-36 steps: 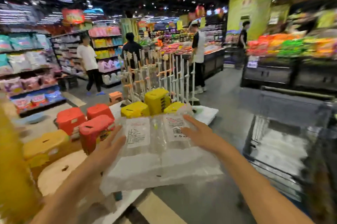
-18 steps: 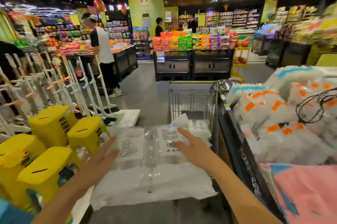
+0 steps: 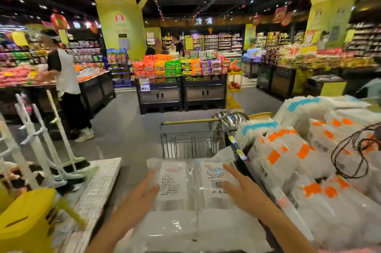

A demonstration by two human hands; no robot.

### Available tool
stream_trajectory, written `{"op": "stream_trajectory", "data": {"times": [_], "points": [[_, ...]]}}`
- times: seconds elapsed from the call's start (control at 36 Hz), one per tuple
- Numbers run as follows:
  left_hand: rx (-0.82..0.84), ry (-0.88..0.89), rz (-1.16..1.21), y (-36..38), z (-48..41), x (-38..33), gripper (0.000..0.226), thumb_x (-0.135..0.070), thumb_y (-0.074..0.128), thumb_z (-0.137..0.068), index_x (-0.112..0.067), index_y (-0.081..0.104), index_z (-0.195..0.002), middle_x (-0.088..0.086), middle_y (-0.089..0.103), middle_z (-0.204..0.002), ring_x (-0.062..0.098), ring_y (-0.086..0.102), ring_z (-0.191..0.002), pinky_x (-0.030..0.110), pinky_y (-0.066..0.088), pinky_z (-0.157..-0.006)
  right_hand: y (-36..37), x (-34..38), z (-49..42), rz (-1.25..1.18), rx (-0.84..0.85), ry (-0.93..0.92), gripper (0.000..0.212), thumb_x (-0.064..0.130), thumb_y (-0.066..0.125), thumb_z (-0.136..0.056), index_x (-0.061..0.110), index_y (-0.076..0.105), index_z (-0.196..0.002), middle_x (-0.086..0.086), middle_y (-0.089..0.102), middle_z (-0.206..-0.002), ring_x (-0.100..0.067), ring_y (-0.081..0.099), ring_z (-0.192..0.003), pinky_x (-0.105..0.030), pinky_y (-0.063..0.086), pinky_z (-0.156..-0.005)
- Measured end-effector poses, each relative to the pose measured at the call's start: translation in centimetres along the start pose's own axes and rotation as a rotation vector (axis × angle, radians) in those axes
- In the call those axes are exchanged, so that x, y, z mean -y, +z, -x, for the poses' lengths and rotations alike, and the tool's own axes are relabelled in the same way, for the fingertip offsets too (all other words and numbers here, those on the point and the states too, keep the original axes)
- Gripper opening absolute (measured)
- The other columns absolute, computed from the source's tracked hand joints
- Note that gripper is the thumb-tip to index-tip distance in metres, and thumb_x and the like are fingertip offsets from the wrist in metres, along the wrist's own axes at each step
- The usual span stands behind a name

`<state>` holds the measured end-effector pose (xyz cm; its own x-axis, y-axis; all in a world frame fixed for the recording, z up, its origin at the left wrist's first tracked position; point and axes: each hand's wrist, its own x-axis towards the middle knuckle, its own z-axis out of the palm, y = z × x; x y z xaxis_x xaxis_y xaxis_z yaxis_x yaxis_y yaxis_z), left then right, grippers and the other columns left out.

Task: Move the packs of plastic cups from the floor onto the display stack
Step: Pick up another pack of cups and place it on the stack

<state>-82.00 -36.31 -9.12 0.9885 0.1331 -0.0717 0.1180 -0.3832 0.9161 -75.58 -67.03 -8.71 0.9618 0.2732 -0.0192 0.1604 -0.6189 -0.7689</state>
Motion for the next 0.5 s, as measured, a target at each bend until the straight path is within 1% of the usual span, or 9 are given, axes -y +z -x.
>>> {"op": "stream_trajectory", "data": {"times": [0.03,0.06,0.08,0.11,0.17,0.22,0.31,0.39,0.5], "points": [[0.002,0.003,0.02,0.2,-1.3,-0.2,0.048,-0.041,0.047,-0.102,-0.054,0.027,-0.143,-0.044,0.04,-0.112,-0.007,0.05,-0.116,0.006,0.036,-0.087,-0.3,-0.3,-1.1,0.007,-0.009,-0.005,0.056,0.044,0.051,-0.098,0.046,0.03,-0.15,0.015,0.056,-0.127,0.004,0.064,-0.086,-0.015,0.048,-0.074],[0.014,0.002,0.022,0.6,-2.5,-0.5,0.047,-0.037,0.047,-0.103,-0.053,0.028,-0.142,-0.043,0.042,-0.111,-0.012,0.052,-0.108,0.0,0.037,-0.079,-0.5,-1.0,-2.3,0.01,-0.011,-0.004,0.057,0.047,0.051,-0.097,0.047,0.029,-0.15,0.013,0.052,-0.137,0.002,0.061,-0.099,-0.018,0.046,-0.084],[0.031,0.002,0.026,0.9,-3.7,-0.6,0.047,-0.035,0.047,-0.103,-0.052,0.028,-0.143,-0.042,0.044,-0.11,-0.013,0.052,-0.106,-0.002,0.037,-0.075,-0.8,-1.4,-3.5,0.005,-0.013,0.006,0.058,0.049,0.051,-0.096,0.049,0.028,-0.15,0.011,0.048,-0.144,-0.003,0.058,-0.11,-0.023,0.045,-0.092],[0.049,0.009,0.012,1.1,-4.9,-0.7,0.048,-0.035,0.047,-0.103,-0.054,0.028,-0.143,-0.042,0.046,-0.111,-0.009,0.052,-0.112,0.0,0.037,-0.081,-1.1,-2.0,-4.7,0.004,-0.016,0.025,0.058,0.05,0.051,-0.096,0.05,0.028,-0.149,0.009,0.046,-0.146,-0.007,0.056,-0.114,-0.024,0.044,-0.094],[0.071,-0.008,0.031,1.5,-7.4,-0.1,0.048,-0.045,0.048,-0.101,-0.064,0.027,-0.139,-0.039,0.048,-0.123,0.0,0.047,-0.127,0.017,0.034,-0.105,-1.5,-3.0,-6.9,0.009,-0.018,0.027,0.057,0.046,0.052,-0.097,0.046,0.029,-0.15,0.011,0.053,-0.134,-0.003,0.058,-0.104,-0.013,0.043,-0.084],[0.096,-0.018,0.014,2.0,-9.5,0.2,0.05,-0.055,0.049,-0.097,-0.069,0.025,-0.139,-0.033,0.044,-0.14,0.004,0.043,-0.134,0.036,0.031,-0.116,-1.8,-4.1,-9.0,-0.005,-0.021,0.018,0.056,0.039,0.052,-0.099,0.041,0.031,-0.151,0.02,0.055,-0.112,0.009,0.055,-0.09,-0.002,0.04,-0.069],[0.086,-0.034,0.021,3.3,-12.4,0.5,0.054,-0.049,0.047,-0.1,-0.06,0.021,-0.146,-0.032,0.04,-0.139,0.001,0.041,-0.132,0.031,0.035,-0.112,-2.1,-5.9,-12.6,-0.037,-0.002,0.005,0.055,0.035,0.053,-0.099,0.041,0.032,-0.15,0.027,0.053,-0.103,0.014,0.053,-0.087,-0.001,0.04,-0.065],[0.104,-0.054,0.008,4.6,-15.5,1.5,0.058,-0.043,0.046,-0.102,-0.054,0.017,-0.151,-0.037,0.04,-0.137,-0.001,0.039,-0.132,0.031,0.033,-0.113,-1.3,-8.4,-16.4,-0.06,0.05,0.001,0.058,0.037,0.053,-0.099,0.04,0.031,-0.152,0.015,0.063,-0.117,0.009,0.059,-0.095,-0.006,0.044,-0.069],[0.072,-0.111,0.025,6.3,-19.2,4.1,0.059,-0.044,0.048,-0.101,-0.058,0.017,-0.149,-0.027,0.043,-0.143,0.001,0.046,-0.129,0.027,0.041,-0.105,0.3,-12.0,-20.4,-0.097,0.098,0.013,0.057,0.036,0.055,-0.098,0.042,0.03,-0.15,0.01,0.062,-0.13,0.002,0.062,-0.106,-0.01,0.047,-0.08]]}}
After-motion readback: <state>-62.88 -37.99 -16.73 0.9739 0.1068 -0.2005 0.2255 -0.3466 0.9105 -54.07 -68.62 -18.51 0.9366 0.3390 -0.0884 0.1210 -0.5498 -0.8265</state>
